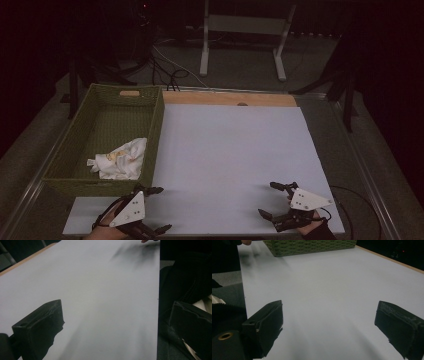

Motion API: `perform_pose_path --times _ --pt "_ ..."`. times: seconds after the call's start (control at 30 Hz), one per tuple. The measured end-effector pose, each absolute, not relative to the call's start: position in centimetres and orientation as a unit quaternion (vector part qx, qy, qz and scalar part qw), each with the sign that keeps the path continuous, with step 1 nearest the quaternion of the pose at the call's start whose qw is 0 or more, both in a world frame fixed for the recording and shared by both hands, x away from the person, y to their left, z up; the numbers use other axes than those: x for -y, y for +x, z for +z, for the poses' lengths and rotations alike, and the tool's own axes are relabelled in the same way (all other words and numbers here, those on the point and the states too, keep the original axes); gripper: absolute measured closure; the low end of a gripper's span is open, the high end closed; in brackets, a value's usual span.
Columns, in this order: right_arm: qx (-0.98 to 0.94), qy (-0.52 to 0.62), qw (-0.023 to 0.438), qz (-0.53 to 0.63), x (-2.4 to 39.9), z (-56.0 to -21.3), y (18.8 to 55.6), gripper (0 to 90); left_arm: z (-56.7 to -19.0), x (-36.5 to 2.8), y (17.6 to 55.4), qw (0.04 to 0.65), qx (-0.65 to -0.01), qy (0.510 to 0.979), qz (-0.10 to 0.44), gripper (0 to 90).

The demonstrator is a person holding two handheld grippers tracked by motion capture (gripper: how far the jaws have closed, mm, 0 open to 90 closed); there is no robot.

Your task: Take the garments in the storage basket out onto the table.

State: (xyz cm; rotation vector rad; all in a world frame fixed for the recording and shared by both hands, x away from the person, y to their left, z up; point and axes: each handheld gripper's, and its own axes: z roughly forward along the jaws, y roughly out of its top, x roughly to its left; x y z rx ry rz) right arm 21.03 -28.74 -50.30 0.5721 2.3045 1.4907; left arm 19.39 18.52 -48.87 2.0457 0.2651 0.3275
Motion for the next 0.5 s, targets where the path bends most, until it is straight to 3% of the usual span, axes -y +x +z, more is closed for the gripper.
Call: perform_pose_path --times 0.5 --pt "-0.817 0.203 0.163 0.515 28.44 -50.49 21.19 8.8 -49.06 -18.27 19.43 0.490 -0.104 0.856 0.128 0.3"
